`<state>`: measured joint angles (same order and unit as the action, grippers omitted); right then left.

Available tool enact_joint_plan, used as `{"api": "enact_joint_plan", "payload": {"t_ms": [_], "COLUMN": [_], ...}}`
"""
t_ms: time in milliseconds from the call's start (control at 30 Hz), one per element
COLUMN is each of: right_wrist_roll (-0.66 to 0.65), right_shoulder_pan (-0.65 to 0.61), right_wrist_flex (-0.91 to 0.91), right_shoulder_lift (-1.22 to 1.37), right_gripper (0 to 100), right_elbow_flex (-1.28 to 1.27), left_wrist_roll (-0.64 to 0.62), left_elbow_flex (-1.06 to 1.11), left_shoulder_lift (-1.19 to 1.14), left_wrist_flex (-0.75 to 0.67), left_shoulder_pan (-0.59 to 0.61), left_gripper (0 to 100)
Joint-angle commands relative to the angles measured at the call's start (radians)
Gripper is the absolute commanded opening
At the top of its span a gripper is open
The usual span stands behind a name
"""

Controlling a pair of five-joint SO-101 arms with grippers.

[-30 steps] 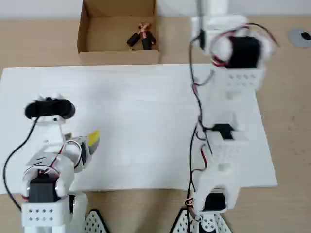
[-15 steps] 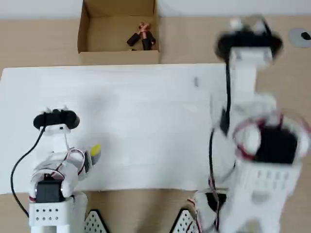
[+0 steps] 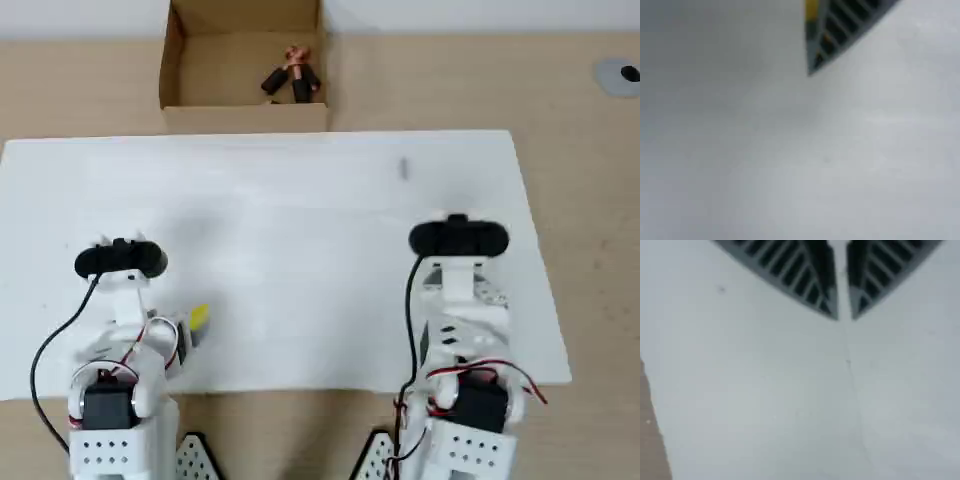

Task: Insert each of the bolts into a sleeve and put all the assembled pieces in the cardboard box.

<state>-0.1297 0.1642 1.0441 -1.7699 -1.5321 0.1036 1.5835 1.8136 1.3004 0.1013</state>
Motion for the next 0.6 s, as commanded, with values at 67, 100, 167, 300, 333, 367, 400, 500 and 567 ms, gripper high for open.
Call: {"api": "enact_joint_plan", "payload": {"t_ms": [67,100,167,300,333,367,400,500,567], "right_wrist_roll": [-0.012,-0.015,-0.017,-0.020,-0.020,-0.020,-0.020,-0.020,-0.020], "right_shoulder_pan": [0.010,0.010,0.010,0.010,0.010,0.010,0.010,0.010,0.010], "right_wrist_flex": [-0.023,-0.025,-0.023,0.015,0.014,0.014,0.014,0.014,0.014], "right_shoulder_lift": [-0.127,-0.120,-0.131,-0.140,-0.140,-0.140,-0.140,-0.140,-0.140], "right_gripper": [1.0,1.0,1.0,1.0,1.0,1.0,1.0,1.0,1.0], "right_elbow_flex": [-0.085,-0.101,-0.147,-0.156,-0.156,-0.156,-0.156,-0.156,-0.156], "left_wrist_roll": [0.000,0.000,0.000,0.000,0.000,0.000,0.000,0.000,0.000], "left_elbow_flex": [-0.006,-0.006,-0.006,-0.006,-0.006,-0.006,-0.006,-0.006,-0.006], "left_shoulder_lift": [0.008,0.008,0.008,0.008,0.008,0.008,0.008,0.008,0.008], "left_wrist_flex": [-0.002,-0.002,-0.002,-0.002,-0.002,-0.002,-0.002,-0.002,-0.002], "left_shoulder_pan": [0.006,0.006,0.006,0.006,0.006,0.006,0.006,0.006,0.006], "left_gripper": [26,26,26,26,26,26,26,26,26]}}
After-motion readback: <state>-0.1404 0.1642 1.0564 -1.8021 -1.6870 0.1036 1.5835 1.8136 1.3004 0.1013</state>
